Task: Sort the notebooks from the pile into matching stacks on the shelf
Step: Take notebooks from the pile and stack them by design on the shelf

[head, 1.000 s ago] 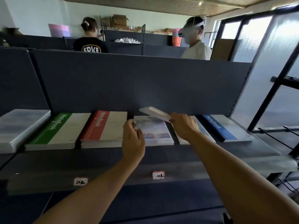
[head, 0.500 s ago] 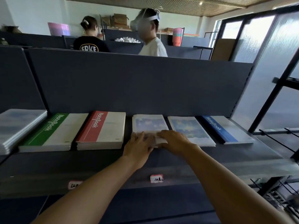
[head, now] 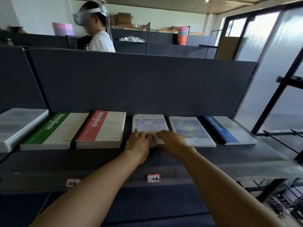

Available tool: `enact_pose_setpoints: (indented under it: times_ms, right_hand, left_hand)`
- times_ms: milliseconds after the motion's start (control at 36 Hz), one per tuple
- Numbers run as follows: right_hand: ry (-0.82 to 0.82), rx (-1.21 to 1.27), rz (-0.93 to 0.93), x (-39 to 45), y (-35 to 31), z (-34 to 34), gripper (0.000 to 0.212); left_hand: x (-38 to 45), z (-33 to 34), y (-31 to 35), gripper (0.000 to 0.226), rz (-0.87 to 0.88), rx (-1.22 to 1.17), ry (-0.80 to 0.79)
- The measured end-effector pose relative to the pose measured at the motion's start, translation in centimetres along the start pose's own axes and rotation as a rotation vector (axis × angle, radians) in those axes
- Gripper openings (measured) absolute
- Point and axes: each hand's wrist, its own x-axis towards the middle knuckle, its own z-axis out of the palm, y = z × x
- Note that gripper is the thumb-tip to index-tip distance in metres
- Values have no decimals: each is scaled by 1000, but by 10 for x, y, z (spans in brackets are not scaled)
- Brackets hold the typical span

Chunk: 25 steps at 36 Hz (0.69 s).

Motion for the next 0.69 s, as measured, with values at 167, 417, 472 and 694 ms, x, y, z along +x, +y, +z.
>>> enact_pose_setpoints:
  times_ms: [167, 417, 472, 694]
  right_hand:
    - [69, -85, -88, 0, -5, -9, 53]
    - [124, 23, -196, 10, -62, -11, 52]
    - [152, 54, -243, 12, -87, -10, 48]
    - [151, -6, -453, 21, -196, -8, 47]
  left_hand:
    - [-5, -22, -6, 45, -42, -43, 171]
    - [-55, -57, -74, 45, -262, -12, 217]
    - [-71, -59, -95, 47, -323, 17, 218]
    - [-154, -62, -174, 46, -538, 13, 192]
